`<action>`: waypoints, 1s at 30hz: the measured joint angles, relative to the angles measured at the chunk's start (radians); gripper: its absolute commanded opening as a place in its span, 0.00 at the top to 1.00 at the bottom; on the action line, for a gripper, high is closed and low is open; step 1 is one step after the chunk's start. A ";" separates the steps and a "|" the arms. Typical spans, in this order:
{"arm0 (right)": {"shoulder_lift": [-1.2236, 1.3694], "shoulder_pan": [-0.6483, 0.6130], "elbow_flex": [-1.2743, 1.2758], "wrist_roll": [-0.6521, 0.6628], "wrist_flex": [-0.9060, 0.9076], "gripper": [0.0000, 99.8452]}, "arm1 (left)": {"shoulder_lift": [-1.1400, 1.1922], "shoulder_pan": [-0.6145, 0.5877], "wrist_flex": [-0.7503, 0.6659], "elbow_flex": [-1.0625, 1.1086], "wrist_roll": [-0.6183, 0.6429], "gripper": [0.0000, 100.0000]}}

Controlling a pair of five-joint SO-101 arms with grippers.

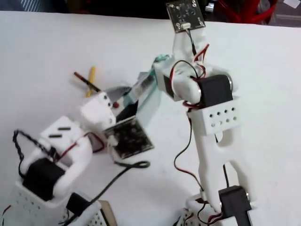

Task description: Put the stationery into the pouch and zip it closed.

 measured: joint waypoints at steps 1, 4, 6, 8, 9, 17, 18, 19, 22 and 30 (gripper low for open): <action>0.000 0.003 0.000 0.000 0.000 0.70 | 0.032 0.000 0.014 -0.037 -0.006 0.92; 0.000 -0.003 0.002 0.000 0.000 0.70 | 0.121 0.000 0.114 -0.161 -0.015 0.92; 0.000 -0.003 0.003 0.000 0.000 0.70 | 0.192 0.000 0.207 -0.267 -0.018 0.92; 0.000 -0.005 0.003 0.000 0.000 0.70 | 0.270 0.000 0.292 -0.374 -0.018 0.92; 0.000 -0.005 0.003 0.000 0.000 0.70 | 0.304 0.000 0.331 -0.425 -0.018 0.92; 0.000 0.003 0.003 0.000 0.000 0.70 | 0.473 0.005 0.577 -0.752 0.003 0.97; 0.000 0.003 0.003 0.000 0.000 0.70 | 0.473 0.005 0.589 -0.781 0.026 0.97; 0.000 0.003 0.003 0.000 0.000 0.70 | 0.474 0.005 0.598 -0.809 0.054 0.97; 0.000 0.003 0.003 -0.002 0.000 0.70 | 0.476 0.002 0.615 -0.878 0.123 0.97; 0.000 0.005 0.003 -0.002 0.000 0.70 | 0.482 0.052 0.658 -0.896 0.282 0.97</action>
